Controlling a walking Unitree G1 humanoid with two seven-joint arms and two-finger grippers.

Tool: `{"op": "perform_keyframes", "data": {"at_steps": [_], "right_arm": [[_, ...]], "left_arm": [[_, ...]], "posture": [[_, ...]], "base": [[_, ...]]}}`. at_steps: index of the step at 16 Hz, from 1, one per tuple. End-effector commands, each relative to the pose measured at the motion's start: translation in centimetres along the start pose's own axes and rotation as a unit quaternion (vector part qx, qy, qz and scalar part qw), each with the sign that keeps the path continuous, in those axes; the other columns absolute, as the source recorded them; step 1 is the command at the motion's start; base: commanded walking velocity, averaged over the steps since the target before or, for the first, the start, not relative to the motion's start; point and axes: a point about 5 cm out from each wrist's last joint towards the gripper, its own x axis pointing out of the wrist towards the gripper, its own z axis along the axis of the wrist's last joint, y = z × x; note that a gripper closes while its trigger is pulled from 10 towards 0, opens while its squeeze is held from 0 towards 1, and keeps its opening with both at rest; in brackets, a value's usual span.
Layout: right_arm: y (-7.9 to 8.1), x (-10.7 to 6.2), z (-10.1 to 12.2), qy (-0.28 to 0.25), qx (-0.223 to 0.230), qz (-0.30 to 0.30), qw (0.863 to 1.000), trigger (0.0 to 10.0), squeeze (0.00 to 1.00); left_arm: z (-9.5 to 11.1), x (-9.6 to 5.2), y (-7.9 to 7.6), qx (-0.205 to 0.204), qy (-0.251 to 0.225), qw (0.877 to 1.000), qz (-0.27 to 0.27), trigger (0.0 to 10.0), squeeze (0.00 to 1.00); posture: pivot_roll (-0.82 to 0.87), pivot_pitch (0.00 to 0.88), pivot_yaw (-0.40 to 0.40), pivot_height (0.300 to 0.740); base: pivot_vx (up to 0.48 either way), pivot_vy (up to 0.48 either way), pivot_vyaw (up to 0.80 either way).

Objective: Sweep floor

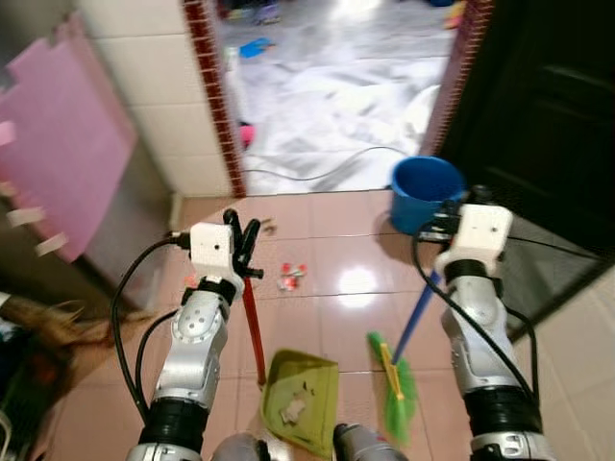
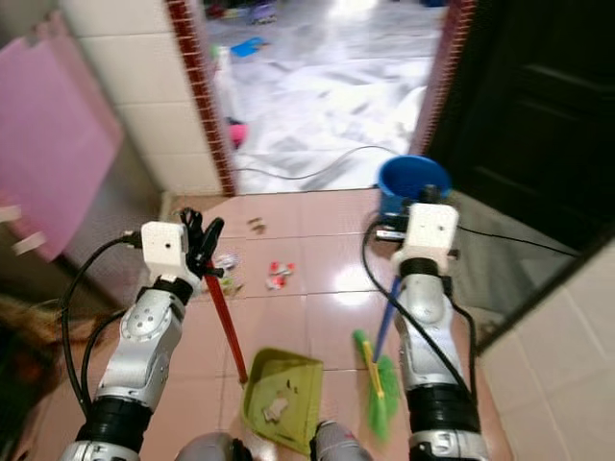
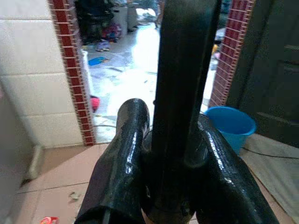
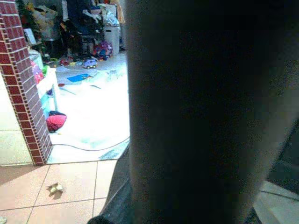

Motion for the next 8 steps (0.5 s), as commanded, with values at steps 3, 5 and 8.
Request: {"op": "perform_keyframes", "data": {"at_steps": [3, 5, 8], "right_arm": [[0.8, 0.1, 0.9, -0.019, -0.015, 0.026, 0.999, 10.0, 0.0], [0.8, -0.4, 0.9, -0.023, -0.028, 0.039, 0.999, 10.0, 0.0], [0.7, -0.4, 0.8, -0.019, -0.03, 0.042, 0.999, 10.0, 0.0]], "left_arm": [[1.2, -0.5, 0.6, 0.007, -0.018, 1.0, 0.004, 10.0, 0.0], [0.8, -1.1, 1.1, 0.004, -0.009, 1.0, 0.015, 10.0, 0.0], [-0.1, -1.4, 0.7, -0.006, 0.011, 1.0, 0.015, 10.0, 0.0]], "posture": [[-0.05, 0.0, 0.033, 0.74], [-0.06, 0.0, 0.026, 0.74], [-0.06, 0.0, 0.017, 0.74]], "base": [[0.0, 0.432, -0.78], [0.0, 0.48, -0.63], [0.0, 0.48, -0.55]]}}
